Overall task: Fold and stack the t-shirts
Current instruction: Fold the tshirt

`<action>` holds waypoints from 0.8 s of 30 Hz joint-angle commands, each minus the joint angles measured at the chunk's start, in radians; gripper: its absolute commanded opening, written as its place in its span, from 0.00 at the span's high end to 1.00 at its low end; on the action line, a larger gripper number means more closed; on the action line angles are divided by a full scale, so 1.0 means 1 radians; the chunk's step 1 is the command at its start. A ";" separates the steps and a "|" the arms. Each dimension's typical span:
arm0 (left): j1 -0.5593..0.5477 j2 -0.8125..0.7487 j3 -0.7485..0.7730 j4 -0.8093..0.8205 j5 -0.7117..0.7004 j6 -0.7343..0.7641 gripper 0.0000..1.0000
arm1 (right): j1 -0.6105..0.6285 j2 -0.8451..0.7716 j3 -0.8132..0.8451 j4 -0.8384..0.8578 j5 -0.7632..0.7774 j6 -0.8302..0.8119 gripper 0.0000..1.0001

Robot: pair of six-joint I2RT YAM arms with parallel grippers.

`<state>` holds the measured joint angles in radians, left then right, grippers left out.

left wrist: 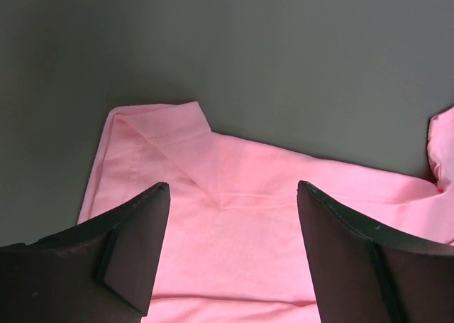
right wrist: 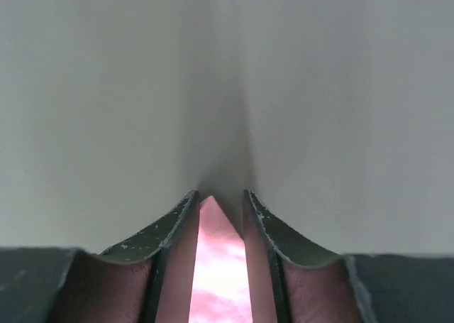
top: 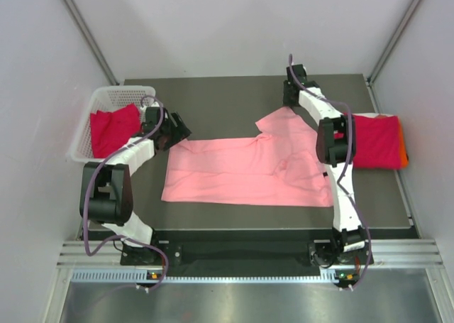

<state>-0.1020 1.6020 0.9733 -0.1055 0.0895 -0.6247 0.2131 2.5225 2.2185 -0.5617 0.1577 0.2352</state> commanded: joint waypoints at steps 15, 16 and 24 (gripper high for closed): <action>-0.008 0.085 0.093 -0.043 -0.066 0.097 0.28 | -0.003 -0.068 -0.095 0.052 -0.001 0.000 1.00; -0.010 0.090 0.099 -0.043 -0.069 0.100 0.27 | -0.003 -0.074 -0.105 0.071 -0.018 0.000 1.00; -0.030 0.197 0.191 -0.095 -0.080 0.120 0.32 | -0.008 -0.111 -0.184 0.131 -0.052 -0.002 1.00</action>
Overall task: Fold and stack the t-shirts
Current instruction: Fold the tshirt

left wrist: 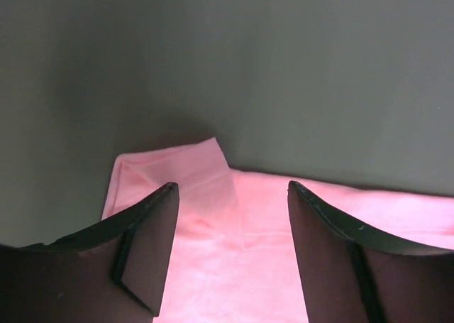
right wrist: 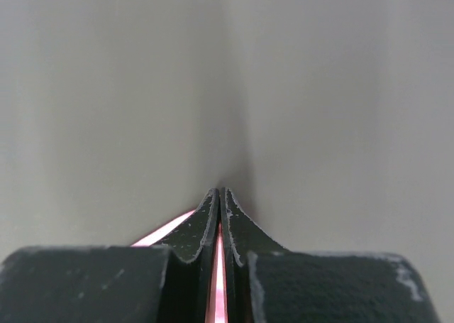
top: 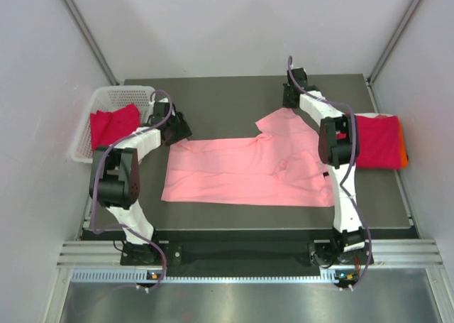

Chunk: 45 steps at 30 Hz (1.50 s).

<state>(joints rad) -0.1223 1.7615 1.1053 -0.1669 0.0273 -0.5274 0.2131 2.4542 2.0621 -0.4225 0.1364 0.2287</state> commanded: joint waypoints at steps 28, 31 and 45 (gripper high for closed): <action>-0.056 0.105 0.197 -0.221 -0.251 0.023 0.46 | -0.032 -0.066 -0.085 0.034 -0.100 0.021 1.00; -0.089 0.089 0.231 -0.250 -0.311 0.032 0.45 | -0.032 -0.069 -0.086 0.037 -0.100 0.021 1.00; -0.108 0.222 0.358 -0.347 -0.359 0.050 0.42 | -0.040 -0.101 -0.146 0.087 -0.119 0.032 1.00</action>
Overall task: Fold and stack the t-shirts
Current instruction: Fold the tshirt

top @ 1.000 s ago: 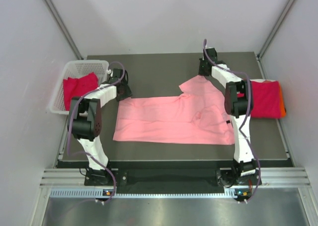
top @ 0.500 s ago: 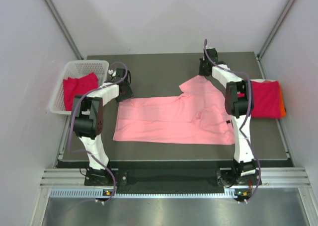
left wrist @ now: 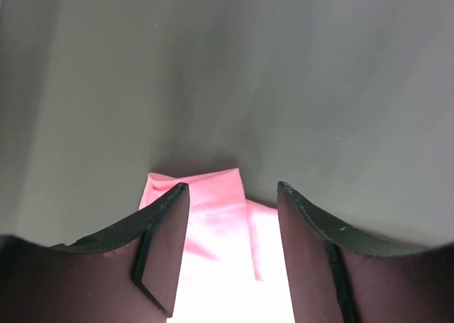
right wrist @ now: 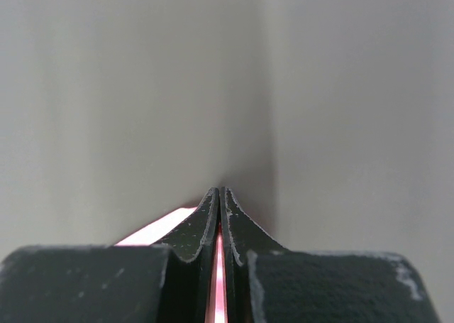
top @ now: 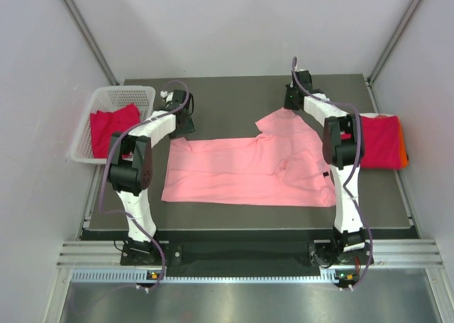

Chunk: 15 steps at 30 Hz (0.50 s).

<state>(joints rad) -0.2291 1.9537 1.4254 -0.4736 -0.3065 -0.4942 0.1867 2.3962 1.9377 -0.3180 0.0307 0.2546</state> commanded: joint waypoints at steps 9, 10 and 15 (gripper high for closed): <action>-0.012 0.080 0.073 -0.085 -0.052 0.022 0.47 | -0.018 -0.045 -0.029 -0.009 -0.025 0.008 1.00; -0.012 0.085 0.072 -0.083 -0.055 0.023 0.48 | -0.018 -0.046 -0.029 -0.007 -0.026 0.008 1.00; -0.012 0.071 0.058 -0.096 -0.083 0.011 0.65 | -0.020 -0.049 -0.034 -0.004 -0.026 0.011 1.00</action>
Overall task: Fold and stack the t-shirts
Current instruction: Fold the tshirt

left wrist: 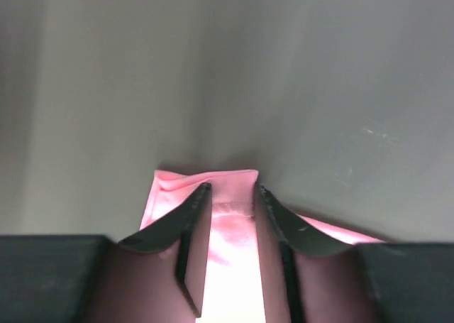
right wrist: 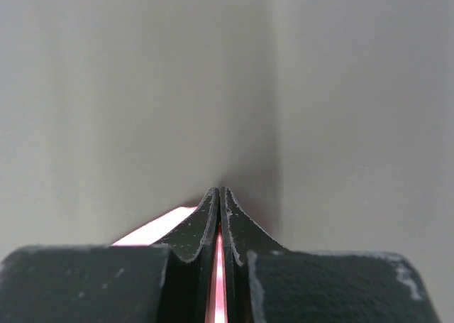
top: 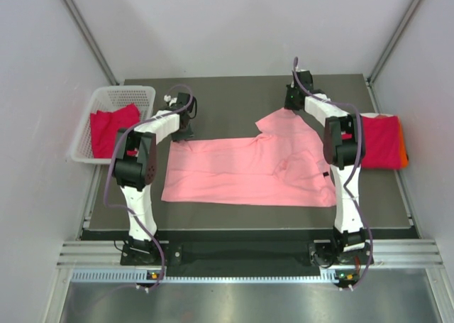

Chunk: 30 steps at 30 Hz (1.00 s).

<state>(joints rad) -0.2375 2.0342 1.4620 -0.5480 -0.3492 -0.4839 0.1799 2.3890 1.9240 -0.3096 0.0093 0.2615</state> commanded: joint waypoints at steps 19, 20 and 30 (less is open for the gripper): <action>-0.002 -0.104 0.035 -0.043 -0.116 -0.044 1.00 | -0.039 -0.059 -0.033 -0.014 0.003 0.047 1.00; -0.002 -0.103 0.044 -0.046 -0.113 -0.044 1.00 | -0.039 -0.066 -0.031 -0.013 0.000 0.051 1.00; 0.023 -0.057 0.135 -0.082 -0.108 -0.055 1.00 | -0.069 -0.119 -0.010 -0.051 0.001 0.090 1.00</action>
<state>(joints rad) -0.2295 1.9812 1.5513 -0.6064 -0.4393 -0.5266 0.1295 2.3589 1.8961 -0.3450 0.0029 0.3264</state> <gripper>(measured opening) 0.012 0.005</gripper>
